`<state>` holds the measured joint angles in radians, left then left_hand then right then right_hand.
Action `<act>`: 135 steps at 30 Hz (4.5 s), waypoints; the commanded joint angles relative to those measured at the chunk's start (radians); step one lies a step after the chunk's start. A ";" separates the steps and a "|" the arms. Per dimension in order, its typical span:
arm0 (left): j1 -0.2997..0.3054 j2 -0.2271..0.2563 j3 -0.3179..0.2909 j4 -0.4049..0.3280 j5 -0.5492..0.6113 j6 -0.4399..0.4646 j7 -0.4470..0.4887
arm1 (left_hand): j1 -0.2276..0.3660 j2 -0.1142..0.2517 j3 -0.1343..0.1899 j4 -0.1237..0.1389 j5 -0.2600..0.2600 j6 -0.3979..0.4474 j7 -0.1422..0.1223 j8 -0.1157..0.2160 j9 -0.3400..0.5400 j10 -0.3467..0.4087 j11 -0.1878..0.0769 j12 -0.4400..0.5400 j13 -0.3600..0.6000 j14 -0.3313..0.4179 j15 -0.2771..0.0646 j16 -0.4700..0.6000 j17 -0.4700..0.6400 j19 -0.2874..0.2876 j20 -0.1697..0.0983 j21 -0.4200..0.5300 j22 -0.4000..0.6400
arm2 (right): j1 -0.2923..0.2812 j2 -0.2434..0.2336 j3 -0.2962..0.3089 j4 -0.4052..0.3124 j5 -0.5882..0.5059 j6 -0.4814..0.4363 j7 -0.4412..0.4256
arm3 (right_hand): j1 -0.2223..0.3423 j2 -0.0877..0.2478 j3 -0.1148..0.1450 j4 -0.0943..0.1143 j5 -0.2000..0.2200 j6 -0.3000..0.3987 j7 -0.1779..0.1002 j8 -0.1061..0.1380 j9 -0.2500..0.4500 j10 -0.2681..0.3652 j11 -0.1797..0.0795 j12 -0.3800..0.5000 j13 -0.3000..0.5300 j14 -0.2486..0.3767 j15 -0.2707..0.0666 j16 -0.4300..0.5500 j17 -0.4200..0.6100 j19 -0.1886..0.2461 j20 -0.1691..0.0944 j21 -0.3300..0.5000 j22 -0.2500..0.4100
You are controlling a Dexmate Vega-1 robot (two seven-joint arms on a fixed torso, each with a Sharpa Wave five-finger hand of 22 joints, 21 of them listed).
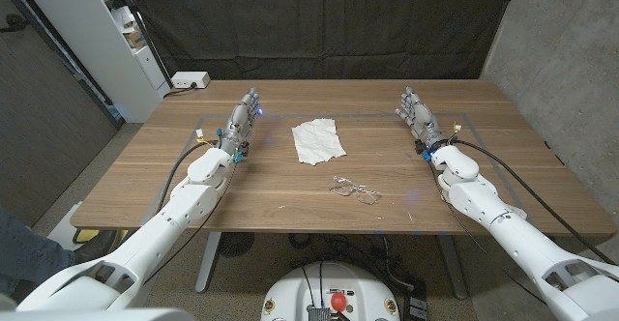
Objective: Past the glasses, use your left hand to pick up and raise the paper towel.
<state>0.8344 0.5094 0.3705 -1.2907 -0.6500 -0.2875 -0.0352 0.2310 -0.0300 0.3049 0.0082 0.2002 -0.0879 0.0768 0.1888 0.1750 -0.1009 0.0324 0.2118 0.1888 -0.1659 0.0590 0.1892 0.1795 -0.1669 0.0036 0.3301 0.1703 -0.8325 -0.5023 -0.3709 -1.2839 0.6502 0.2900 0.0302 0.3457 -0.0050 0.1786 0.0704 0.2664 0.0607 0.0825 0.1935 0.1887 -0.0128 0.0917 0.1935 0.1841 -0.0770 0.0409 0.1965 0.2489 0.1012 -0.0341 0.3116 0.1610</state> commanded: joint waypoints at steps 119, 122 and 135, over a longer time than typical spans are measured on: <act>-0.033 0.002 0.060 -0.017 0.391 -0.286 0.136 | 0.084 0.032 0.024 -0.060 0.006 0.062 -0.015 0.013 0.005 0.060 -0.023 0.016 0.004 0.072 -0.012 0.013 0.001 -0.012 0.023 -0.048 0.005 | -0.081 0.003 0.039 -0.064 0.033 0.044 -0.041 | 0.017 0.019 0.000 -0.013 0.009 0.033 0.005 0.008 0.001 0.039 0.003 0.012 0.005 0.015 -0.005 0.012 -0.021 0.052 0.005 -0.052 0.006; -0.033 0.009 0.061 -0.025 0.413 -0.280 0.149 | 0.086 0.033 0.025 -0.061 0.006 0.062 -0.015 0.013 0.005 0.061 -0.021 0.017 0.004 0.073 -0.014 0.013 0.001 -0.011 0.023 -0.049 0.005 | -0.077 0.004 0.038 -0.059 0.035 0.043 -0.036 | 0.018 0.020 0.000 -0.014 0.009 0.034 0.005 0.008 0.001 0.040 0.003 0.012 0.005 0.017 -0.005 0.013 -0.021 0.053 0.005 -0.053 0.006; -0.029 0.028 0.069 -0.056 0.513 -0.265 0.219 | 0.096 0.038 0.029 -0.068 0.007 0.065 -0.019 0.012 0.005 0.064 -0.030 0.016 0.004 0.075 -0.016 0.011 0.001 -0.009 0.022 -0.054 0.005 | -0.072 0.006 0.039 -0.045 0.039 0.048 -0.025 | 0.017 0.021 -0.002 -0.015 0.008 0.044 0.006 0.011 0.001 0.056 0.005 0.016 0.005 0.030 -0.002 0.017 -0.023 0.069 0.004 -0.055 0.007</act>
<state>0.8029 0.5227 0.4331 -1.3220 -0.2117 -0.5664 0.1327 0.3153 0.0095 0.3321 -0.0525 0.2041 -0.0264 0.0588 0.1963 0.1746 -0.0344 0.0054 0.2227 0.1883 -0.0954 0.0465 0.1968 0.1766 -0.1738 0.0219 0.2774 0.1697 -0.9098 -0.4985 -0.3317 -1.3400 0.6864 0.3324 -0.0039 0.3600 0.0095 0.1730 0.0590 0.2701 0.0968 0.0892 0.2013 0.1884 0.0359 0.0930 0.2012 0.1837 -0.0495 0.0355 0.2041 0.2231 0.1627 -0.0275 0.2588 0.1653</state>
